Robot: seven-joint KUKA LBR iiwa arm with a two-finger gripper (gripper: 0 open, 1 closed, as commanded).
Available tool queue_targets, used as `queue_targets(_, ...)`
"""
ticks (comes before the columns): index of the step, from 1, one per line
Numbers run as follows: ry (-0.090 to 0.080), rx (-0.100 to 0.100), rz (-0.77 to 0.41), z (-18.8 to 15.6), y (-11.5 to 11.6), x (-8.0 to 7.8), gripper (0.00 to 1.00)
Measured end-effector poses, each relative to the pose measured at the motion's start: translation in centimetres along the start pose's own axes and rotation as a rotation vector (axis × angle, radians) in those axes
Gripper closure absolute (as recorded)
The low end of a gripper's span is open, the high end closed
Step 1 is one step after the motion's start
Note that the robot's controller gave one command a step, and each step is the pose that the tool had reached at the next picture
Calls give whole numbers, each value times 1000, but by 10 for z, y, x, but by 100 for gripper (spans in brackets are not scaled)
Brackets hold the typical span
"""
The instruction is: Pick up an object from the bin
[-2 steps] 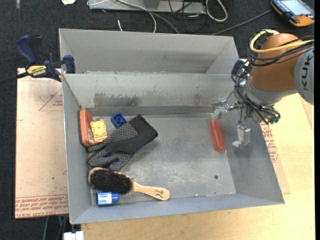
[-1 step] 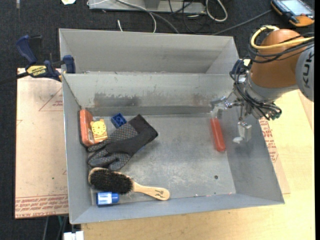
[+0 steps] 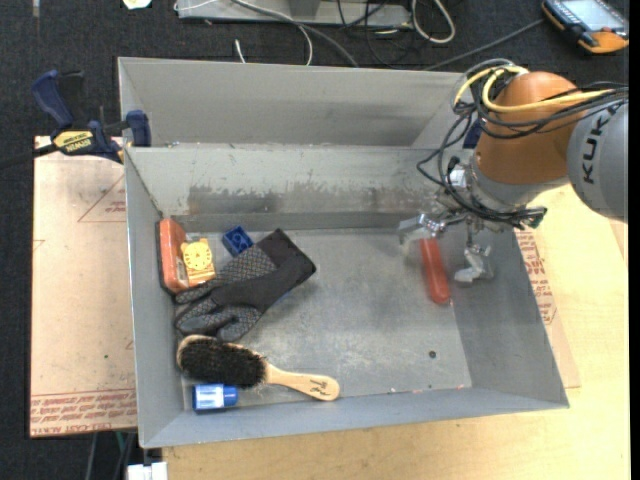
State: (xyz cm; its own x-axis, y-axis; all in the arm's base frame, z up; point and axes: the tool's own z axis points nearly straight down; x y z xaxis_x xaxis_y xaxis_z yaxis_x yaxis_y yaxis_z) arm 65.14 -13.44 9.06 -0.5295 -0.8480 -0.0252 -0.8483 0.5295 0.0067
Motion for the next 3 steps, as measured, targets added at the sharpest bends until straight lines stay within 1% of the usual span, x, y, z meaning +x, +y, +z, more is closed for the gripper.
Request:
queue_targets(1,5,11,-89,19,-2,-4,100)
queue_targets(2,5,11,-88,19,-2,-4,100)
queue_targets(3,8,9,-89,5,-1,-4,100)
